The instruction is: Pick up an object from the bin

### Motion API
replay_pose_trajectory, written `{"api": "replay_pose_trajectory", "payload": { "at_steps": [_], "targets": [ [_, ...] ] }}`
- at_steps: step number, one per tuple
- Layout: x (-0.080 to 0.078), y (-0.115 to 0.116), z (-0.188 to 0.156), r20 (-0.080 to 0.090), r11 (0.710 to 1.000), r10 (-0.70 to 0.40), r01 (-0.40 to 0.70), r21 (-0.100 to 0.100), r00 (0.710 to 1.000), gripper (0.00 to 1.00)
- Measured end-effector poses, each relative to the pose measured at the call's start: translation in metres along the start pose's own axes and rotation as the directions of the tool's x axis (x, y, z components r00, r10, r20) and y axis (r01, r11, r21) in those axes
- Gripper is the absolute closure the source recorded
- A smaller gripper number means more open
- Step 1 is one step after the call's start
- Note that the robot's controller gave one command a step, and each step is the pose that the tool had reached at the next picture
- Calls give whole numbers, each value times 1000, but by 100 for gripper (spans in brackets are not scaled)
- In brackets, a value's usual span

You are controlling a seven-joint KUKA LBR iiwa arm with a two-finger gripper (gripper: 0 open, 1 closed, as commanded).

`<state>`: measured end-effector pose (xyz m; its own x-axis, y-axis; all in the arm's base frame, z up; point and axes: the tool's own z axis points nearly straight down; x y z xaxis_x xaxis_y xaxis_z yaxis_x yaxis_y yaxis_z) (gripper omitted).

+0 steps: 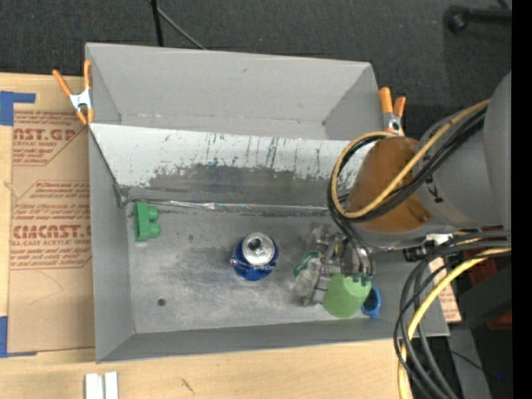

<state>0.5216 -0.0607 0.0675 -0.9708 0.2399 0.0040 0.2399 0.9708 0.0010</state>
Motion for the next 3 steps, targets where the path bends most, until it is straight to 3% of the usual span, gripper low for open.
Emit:
{"api": "replay_pose_trajectory", "payload": {
  "at_steps": [1,2,3],
  "targets": [
    [0,0,1,0,1000,0,0,0,1000,0],
    [0,1,-1,1,1000,-1,1,0,1000,100],
    [0,1,-15,5,1000,-1,1,0,1000,100]
  ]
}}
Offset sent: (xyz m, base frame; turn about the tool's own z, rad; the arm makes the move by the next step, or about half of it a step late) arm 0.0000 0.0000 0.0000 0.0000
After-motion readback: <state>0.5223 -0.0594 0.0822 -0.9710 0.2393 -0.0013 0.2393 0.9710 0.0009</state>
